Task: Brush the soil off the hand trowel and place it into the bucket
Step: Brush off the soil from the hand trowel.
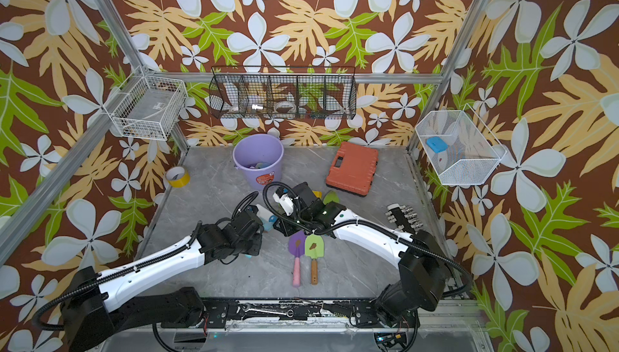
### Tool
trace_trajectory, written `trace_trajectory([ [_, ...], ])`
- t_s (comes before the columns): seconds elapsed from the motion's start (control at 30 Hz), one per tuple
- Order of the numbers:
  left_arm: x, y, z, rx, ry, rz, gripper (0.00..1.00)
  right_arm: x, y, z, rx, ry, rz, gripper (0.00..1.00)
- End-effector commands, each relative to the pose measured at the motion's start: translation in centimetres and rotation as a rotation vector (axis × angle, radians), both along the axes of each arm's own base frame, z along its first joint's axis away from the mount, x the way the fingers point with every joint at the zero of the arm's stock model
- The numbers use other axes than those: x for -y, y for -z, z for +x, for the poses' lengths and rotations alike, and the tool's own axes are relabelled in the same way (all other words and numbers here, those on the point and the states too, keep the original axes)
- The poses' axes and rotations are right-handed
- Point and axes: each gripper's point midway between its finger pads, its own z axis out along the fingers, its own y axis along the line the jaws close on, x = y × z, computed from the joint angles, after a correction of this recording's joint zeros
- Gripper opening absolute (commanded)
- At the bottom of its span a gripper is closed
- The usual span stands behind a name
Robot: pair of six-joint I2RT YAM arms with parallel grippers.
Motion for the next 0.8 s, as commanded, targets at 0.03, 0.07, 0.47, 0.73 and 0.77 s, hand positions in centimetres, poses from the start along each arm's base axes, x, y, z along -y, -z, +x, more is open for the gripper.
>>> trace_trajectory([
  [0.03, 0.5, -0.9, 0.6, 0.036, 0.014, -0.025, 0.00, -0.3, 2.3, -0.3, -0.069, -0.039, -0.006, 0.00],
  [0.07, 0.5, -1.0, 0.6, 0.038, 0.014, -0.027, 0.00, 0.2, 2.8, 0.5, -0.057, -0.011, -0.024, 0.00],
  [0.47, 2.3, -2.6, 1.8, 0.075, 0.031, -0.191, 0.00, 6.9, -2.3, 7.2, 0.187, 0.264, -0.035, 0.00],
  [0.73, 2.1, -10.2, 4.9, 0.080, 0.018, -1.282, 0.00, 11.5, -8.4, 7.7, 0.441, 0.503, 0.164, 0.00],
  [0.77, 1.7, -10.5, 4.8, 0.074, 0.015, -1.327, 0.00, 11.3, -8.9, 7.5, 0.424, 0.501, 0.219, 0.00],
])
